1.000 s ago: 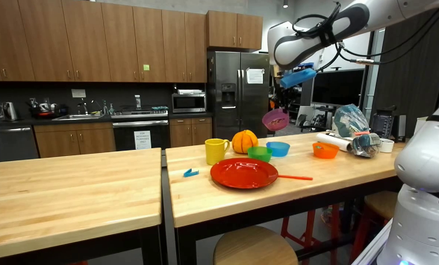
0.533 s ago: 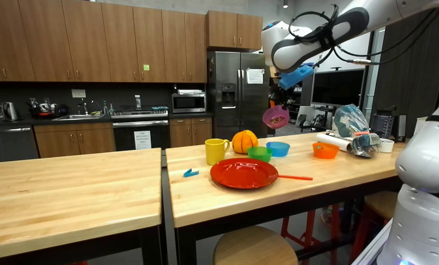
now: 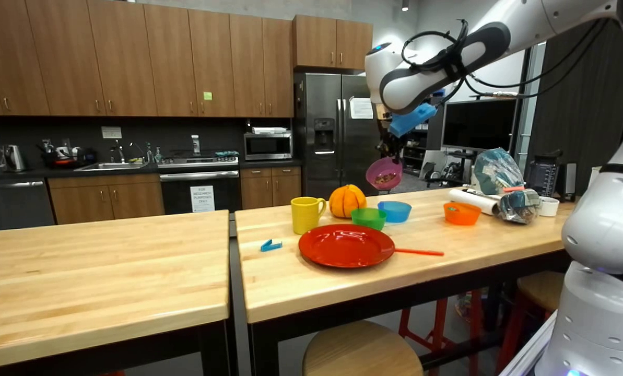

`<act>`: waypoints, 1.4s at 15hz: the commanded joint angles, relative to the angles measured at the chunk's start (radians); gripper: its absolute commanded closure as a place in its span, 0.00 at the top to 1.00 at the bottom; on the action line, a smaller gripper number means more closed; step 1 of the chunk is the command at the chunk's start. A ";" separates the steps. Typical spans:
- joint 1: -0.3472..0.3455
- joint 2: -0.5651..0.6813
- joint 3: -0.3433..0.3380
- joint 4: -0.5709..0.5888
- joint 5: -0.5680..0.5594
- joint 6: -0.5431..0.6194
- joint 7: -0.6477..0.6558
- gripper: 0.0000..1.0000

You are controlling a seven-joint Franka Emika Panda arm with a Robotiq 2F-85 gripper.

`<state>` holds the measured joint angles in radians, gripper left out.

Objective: Pour the contents in the purple bowl into the green bowl.

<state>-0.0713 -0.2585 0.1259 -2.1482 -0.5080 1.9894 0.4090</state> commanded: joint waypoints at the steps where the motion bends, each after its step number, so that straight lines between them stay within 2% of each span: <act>1: 0.010 0.021 -0.010 0.002 -0.017 0.034 0.025 0.01; 21: 0.019 0.048 -0.013 0.002 -0.002 0.048 0.047 0.04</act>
<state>-0.0667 -0.2115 0.1255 -2.1483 -0.5080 2.0410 0.4538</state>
